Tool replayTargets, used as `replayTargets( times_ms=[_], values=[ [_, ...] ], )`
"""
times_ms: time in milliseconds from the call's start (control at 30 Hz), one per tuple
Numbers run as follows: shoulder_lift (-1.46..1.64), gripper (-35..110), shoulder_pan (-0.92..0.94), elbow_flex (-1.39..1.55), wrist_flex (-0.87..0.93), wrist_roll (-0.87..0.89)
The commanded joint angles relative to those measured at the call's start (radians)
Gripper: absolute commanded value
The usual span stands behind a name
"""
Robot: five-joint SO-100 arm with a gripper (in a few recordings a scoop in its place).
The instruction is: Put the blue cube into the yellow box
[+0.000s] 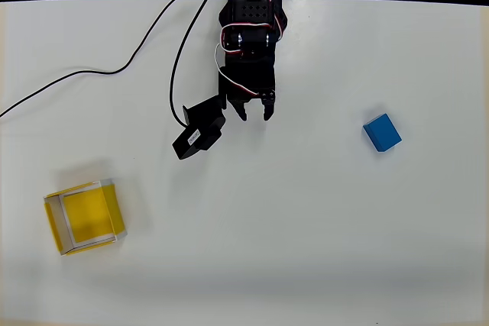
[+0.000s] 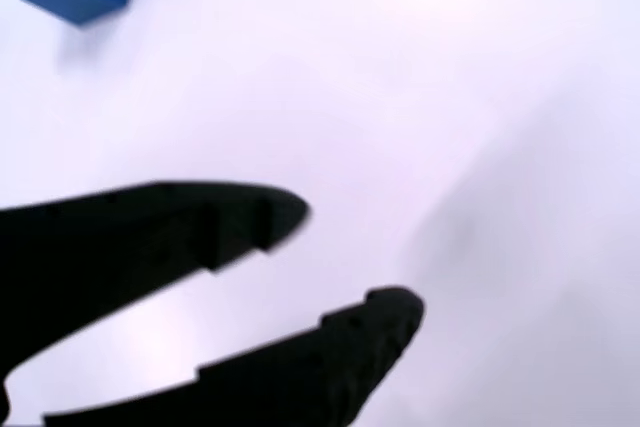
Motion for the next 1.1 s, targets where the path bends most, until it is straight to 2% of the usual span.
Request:
replayTargets(
  times_ms=[0, 367, 700, 1067],
  values=[
    [-0.110, 38, -0.084, -0.264, -0.026, 0.049],
    [-0.603, 39, -0.437, -0.784, 0.078, 0.325],
    [-0.939, 54, -0.586, -1.034, 0.087, 0.359],
    [-1.270, 54, -0.687, -1.170, 0.087, 0.308]
  ],
)
